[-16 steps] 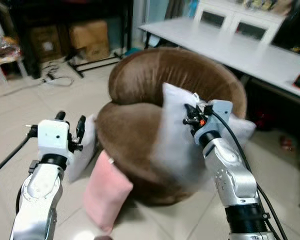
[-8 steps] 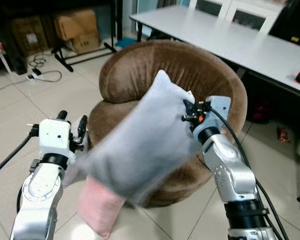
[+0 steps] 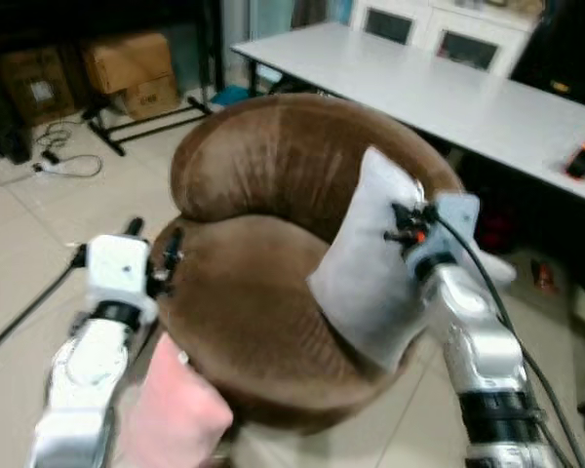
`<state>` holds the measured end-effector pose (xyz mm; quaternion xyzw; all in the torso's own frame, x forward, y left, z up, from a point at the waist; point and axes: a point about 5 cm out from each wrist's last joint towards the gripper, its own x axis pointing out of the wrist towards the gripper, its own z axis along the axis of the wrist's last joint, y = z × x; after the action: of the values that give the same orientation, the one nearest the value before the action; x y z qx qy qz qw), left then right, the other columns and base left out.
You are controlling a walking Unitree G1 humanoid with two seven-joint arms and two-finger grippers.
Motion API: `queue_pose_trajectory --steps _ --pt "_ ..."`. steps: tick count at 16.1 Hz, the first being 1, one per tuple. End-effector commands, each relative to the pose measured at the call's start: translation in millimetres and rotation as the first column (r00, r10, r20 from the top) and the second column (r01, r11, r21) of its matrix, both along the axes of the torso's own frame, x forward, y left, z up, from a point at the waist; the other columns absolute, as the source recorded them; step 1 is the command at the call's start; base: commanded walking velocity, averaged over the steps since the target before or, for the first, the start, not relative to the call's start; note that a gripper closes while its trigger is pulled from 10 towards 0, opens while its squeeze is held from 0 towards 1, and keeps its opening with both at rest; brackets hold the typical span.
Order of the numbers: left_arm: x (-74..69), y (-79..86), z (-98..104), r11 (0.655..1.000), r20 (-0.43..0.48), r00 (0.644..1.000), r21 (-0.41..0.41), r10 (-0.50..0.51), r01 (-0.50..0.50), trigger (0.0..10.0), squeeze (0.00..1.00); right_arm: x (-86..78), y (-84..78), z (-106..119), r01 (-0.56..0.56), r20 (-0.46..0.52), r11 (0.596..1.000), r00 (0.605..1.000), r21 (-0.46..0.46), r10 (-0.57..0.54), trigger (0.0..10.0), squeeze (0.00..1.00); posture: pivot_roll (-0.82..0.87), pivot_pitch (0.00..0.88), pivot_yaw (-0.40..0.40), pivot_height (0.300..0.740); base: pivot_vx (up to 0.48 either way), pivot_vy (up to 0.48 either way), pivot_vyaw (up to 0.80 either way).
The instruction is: Move the pillow to the sofa from floor
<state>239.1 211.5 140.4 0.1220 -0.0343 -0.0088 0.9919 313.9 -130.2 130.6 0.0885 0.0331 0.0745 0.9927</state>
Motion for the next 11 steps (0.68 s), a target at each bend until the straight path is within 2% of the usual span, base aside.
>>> queue_pose_trajectory --steps 1,5,8,9,11 --pt "2.8 -5.9 2.7 1.000 0.013 1.000 -0.007 -0.018 0.019 10.0 0.00 2.8 -1.7 13.6 -0.008 0.068 1.000 0.998 -0.022 0.010 10.0 0.00 0.08 0.000 -0.110 0.740 0.382 0.000 0.00" --pt "0.4 -7.2 1.8 1.000 0.010 1.000 0.000 -0.023 0.023 10.0 0.00 5.7 -2.5 15.0 -0.031 0.078 0.999 0.996 -0.044 0.034 10.0 0.00 0.08 0.000 -0.108 0.740 0.376 0.000 0.00" --pt "-2.9 -8.0 0.0 0.999 -0.003 0.999 0.016 -0.034 0.034 10.0 0.00 6.0 3.9 16.9 -0.086 0.069 0.996 0.994 -0.017 0.087 10.0 0.00 0.08 0.000 -0.113 0.740 0.354 0.000 0.00" --pt "-6.6 -7.3 -1.8 0.999 -0.017 0.999 0.020 -0.030 0.031 10.0 0.00 4.6 10.6 21.2 -0.141 0.070 0.990 0.988 -0.001 0.141 10.0 0.00 0.09 0.000 -0.119 0.740 0.300 0.000 0.00" --pt "-12.5 -6.5 -5.8 0.999 -0.044 0.999 0.030 -0.032 0.033 10.0 0.00 3.6 18.4 26.5 -0.195 0.074 0.981 0.978 -0.008 0.195 10.0 0.00 0.09 0.000 -0.127 0.740 0.135 0.000 0.00"
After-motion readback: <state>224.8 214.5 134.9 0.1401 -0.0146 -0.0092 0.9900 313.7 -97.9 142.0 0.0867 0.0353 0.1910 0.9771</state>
